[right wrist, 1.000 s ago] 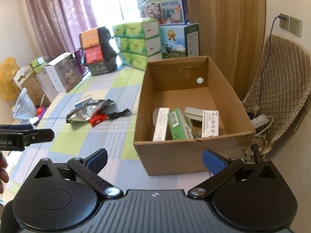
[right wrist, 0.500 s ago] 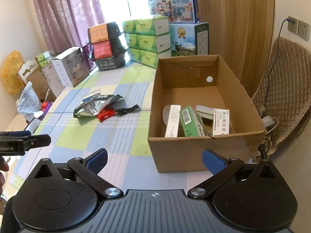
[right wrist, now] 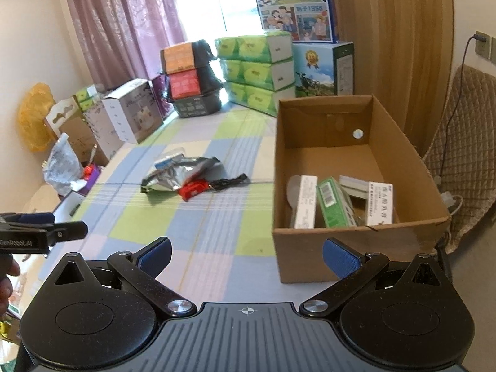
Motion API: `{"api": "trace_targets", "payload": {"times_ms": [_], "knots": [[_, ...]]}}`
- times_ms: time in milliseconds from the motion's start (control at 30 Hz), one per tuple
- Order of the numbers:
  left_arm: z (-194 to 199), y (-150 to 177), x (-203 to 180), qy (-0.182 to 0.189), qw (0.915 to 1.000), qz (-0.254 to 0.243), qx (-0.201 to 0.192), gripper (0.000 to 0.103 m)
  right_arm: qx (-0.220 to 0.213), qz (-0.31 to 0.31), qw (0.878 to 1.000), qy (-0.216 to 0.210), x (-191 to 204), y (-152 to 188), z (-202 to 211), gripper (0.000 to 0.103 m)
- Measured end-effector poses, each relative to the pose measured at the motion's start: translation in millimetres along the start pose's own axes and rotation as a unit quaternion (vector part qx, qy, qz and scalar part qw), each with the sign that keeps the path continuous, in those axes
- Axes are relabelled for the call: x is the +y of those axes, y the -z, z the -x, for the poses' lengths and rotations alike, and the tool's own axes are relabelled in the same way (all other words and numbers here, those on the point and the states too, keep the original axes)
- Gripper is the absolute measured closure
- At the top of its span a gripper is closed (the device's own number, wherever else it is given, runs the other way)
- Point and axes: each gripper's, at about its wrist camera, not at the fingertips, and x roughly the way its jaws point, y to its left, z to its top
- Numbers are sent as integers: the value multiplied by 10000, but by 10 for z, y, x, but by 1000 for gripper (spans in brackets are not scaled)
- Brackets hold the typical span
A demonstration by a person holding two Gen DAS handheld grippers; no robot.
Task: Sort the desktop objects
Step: 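Move both tools back toward the foil bag and black cable, then grasp the foil bag with the left tool while the right tool grasps the black cable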
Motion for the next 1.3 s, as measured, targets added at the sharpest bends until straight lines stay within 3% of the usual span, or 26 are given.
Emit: {"api": "trace_targets", "payload": {"times_ms": [500,700,900,1067,1300], "knots": [[455,-64,317,-629,9978,-179,-116,2,-217,212,9968,-735,440,-73,-14,2],[389,-127,433,-585,9972,-474,-40,2,-197,554,9953,-772,567,-106,-105,2],[34,-259,460,-210,9952,-952,27,2,-94,1163,9903,-748,652,-205,-325,2],[-367,-411,417,176,9883,-1503,162,2,63,2202,9709,-944,785,-313,-662,2],[-1042,-654,420,525,9650,-2548,332,2,494,3725,9218,-954,918,-445,-1314,2]]}}
